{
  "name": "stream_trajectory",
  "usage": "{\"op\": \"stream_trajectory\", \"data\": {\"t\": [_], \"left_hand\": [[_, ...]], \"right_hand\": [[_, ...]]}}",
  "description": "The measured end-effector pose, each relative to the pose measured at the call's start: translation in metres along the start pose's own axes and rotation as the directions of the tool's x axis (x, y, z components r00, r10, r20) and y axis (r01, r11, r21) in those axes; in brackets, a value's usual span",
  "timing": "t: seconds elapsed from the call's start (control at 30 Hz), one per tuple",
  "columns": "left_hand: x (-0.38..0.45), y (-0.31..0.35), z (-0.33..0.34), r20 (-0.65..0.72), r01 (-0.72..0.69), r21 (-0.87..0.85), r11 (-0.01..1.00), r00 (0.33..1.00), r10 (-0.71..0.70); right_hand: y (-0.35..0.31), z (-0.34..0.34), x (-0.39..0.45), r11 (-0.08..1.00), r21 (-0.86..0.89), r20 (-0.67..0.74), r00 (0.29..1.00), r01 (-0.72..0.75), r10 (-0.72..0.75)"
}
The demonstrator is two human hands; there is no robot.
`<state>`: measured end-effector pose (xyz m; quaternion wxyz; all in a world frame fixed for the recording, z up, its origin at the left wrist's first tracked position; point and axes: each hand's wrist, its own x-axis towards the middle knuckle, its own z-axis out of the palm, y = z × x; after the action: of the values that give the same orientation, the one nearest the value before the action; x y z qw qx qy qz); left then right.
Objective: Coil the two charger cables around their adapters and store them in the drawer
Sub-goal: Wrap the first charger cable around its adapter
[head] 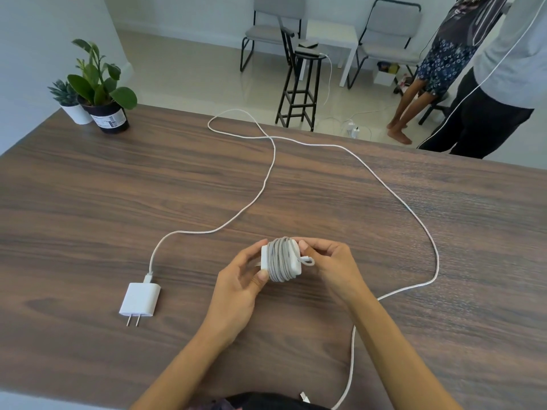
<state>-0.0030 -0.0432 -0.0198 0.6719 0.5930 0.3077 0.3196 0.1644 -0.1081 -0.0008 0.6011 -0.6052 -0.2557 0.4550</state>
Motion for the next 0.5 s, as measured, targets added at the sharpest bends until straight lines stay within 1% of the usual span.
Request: {"op": "stream_trajectory", "data": {"t": [0.13,0.23,0.37,0.5], "left_hand": [[-0.001,0.010,0.003,0.034,-0.090,0.030,0.996,0.995,0.089],[-0.002,0.008,0.004,0.070,-0.130,0.081,0.988,0.990,0.124],[-0.003,-0.002,0.001,0.101,-0.210,0.249,0.945,0.977,0.190],[-0.003,-0.011,-0.004,0.155,-0.280,0.394,0.876,0.959,0.237]], "right_hand": [[-0.004,-0.001,-0.001,1.000,0.007,0.000,1.000,0.017,-0.017],[-0.005,-0.001,-0.003,0.999,-0.002,-0.011,0.999,0.046,-0.046],[0.000,0.001,-0.003,0.997,-0.036,-0.024,0.998,0.065,-0.066],[0.009,0.002,-0.002,0.999,-0.045,-0.060,0.998,0.029,-0.032]]}}
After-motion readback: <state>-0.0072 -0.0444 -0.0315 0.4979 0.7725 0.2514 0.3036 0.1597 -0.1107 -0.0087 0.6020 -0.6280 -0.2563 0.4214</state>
